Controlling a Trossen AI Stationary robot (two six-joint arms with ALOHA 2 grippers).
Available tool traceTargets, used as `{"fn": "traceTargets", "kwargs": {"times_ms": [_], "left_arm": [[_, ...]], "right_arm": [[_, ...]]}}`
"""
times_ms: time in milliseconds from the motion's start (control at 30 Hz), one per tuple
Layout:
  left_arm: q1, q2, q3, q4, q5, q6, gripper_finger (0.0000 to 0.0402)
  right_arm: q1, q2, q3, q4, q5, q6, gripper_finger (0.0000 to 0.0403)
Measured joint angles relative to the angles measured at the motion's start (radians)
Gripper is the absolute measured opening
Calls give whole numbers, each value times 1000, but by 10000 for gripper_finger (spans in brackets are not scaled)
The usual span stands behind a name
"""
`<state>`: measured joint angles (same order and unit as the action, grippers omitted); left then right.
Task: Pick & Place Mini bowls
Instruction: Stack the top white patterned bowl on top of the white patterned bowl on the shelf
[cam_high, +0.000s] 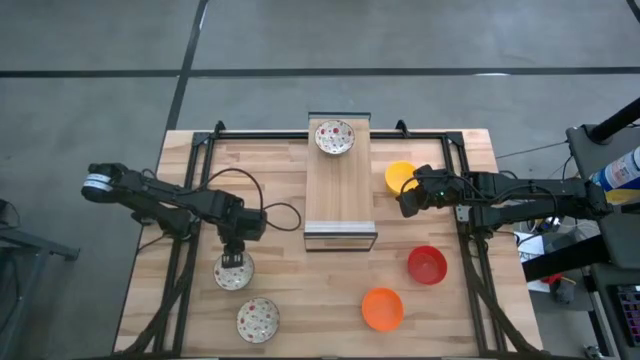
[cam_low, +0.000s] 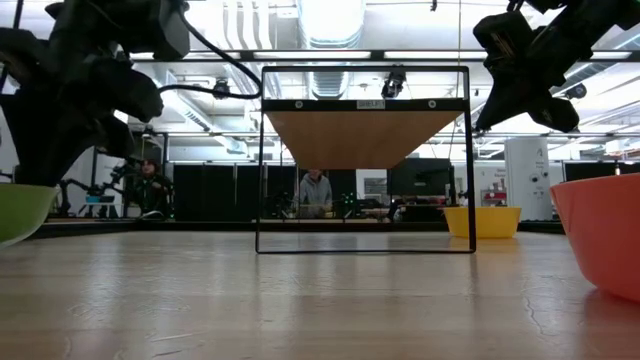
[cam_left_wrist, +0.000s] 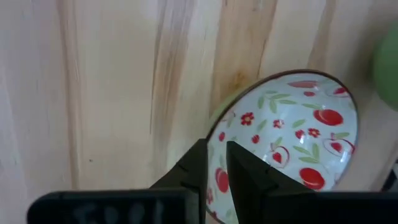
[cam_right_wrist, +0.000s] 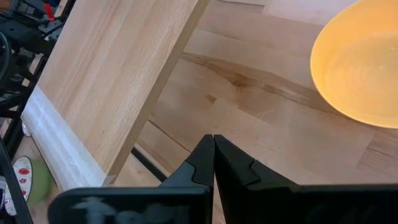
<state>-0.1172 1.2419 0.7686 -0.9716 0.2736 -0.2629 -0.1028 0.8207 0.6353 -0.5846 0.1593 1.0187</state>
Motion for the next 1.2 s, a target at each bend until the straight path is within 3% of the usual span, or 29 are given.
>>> {"fn": "traceTargets", "kwargs": {"times_ms": [233,667,867,1200], "left_arm": [[0,0,-54,12,-9,10,53],[0,-4,-47,-19,7,-40,53],[1,-10,-31,-36,181,-71,53],[2,-14,10,-93,189,-98,53]], "right_arm": [[0,0,0,0,0,3,9],[0,0,0,0,0,3,9],[0,0,0,0,0,2,9],[0,0,-3,0,5,-5,9]]}}
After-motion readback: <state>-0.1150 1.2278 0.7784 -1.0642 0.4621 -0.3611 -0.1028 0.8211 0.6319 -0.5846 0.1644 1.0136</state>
